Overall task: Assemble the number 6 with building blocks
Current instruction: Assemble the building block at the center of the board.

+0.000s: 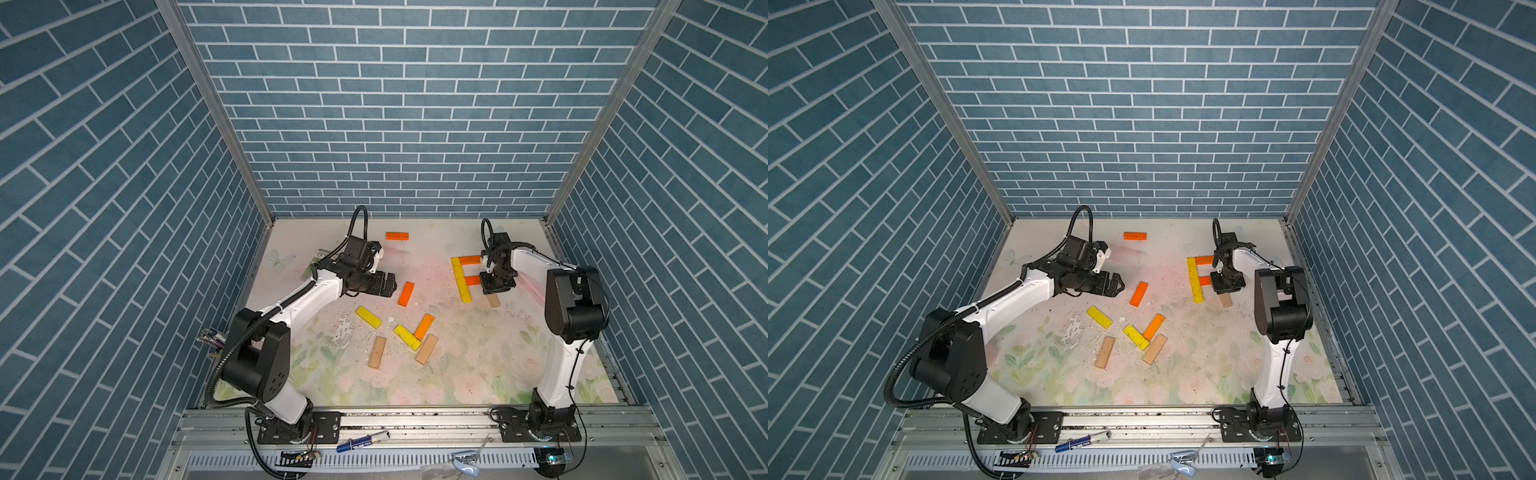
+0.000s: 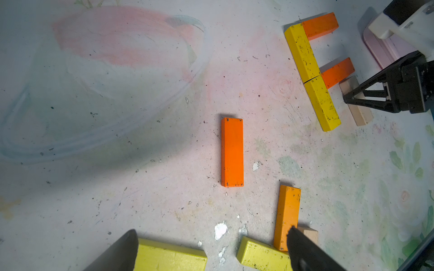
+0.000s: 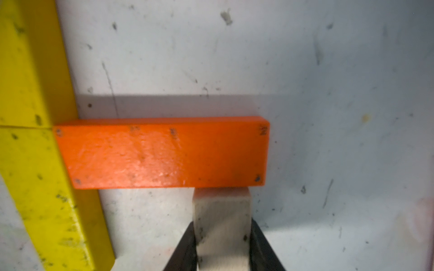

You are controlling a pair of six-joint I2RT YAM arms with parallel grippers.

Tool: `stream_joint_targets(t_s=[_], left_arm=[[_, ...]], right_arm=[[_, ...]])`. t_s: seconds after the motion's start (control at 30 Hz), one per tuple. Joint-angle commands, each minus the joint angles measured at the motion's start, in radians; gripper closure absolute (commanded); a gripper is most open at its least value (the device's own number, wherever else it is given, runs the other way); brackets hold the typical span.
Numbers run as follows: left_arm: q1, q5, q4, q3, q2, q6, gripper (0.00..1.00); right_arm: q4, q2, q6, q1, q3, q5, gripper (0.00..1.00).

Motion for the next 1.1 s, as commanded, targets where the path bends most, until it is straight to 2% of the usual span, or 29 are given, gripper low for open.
stream_joint_targets(t_s=[0.0,0.5,1.07], left_arm=[[-0.003,-0.007,-0.016,0.023,0.004,0.003,0.01],[-0.005,-0.006,-0.015,0.022,0.004,0.004,0.01],[-0.006,-0.007,-0.016,0.022,0.008,0.005,0.01]], right_arm=[[-0.017,0.038,-0.037,-0.013,0.004,0.055,0.66],[-0.040,0.043,-0.112,-0.015,0.009,0.081,0.69],[-0.039,0.061,-0.103,-0.016,0.016,0.088,0.70]])
